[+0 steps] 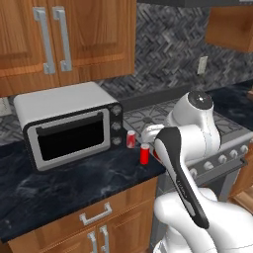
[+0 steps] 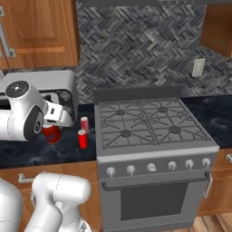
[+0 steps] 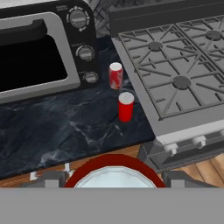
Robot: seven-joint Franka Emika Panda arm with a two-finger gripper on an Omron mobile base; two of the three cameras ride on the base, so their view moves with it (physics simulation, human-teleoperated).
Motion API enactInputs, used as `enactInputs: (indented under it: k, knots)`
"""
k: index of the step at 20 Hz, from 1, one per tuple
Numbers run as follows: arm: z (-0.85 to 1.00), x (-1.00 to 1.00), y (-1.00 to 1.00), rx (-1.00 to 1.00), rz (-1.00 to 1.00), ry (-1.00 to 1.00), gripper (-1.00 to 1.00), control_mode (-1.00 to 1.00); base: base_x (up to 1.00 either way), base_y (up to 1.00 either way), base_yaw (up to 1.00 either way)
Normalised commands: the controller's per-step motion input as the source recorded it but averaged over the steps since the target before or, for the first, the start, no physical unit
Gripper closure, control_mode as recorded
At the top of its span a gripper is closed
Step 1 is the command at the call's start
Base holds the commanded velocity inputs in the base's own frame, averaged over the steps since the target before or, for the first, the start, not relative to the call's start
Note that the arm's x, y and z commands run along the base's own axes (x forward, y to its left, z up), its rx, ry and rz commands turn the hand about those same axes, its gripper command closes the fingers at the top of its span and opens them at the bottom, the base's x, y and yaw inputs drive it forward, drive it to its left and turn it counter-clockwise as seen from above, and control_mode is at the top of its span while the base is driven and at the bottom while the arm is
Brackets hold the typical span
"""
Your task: Four empty soda cans are scattered around the kitchen. Gather all the cans and cluster them next to the stove for recycling.
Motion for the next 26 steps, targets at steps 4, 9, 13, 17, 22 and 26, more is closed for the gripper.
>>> enactInputs:
  k: [4,9,13,17,22,26]
  knots:
    - [0.00,0.00,0.00,0.00,0.00,0.00,1.00,1.00,0.30,0.11,0.00]
    - [0.00,0.00,0.00,0.00,0.00,0.00,1.00,1.00,0.26,0.11,0.00]
    - [0.00,0.00,0.00,0.00,0.00,0.00,1.00,1.00,0.22,0.10,0.00]
    - [0.00,0.00,0.00,0.00,0.00,0.00,1.00,1.00,0.18,0.09,0.00]
    - [0.00,0.10,0.08,0.00,0.00,0.00,1.00,-1.00,0.07,0.05,0.00]
    - [0.00,0.23,0.22,0.00,0.00,0.00,1.00,-1.00,0.00,0.00,0.00]
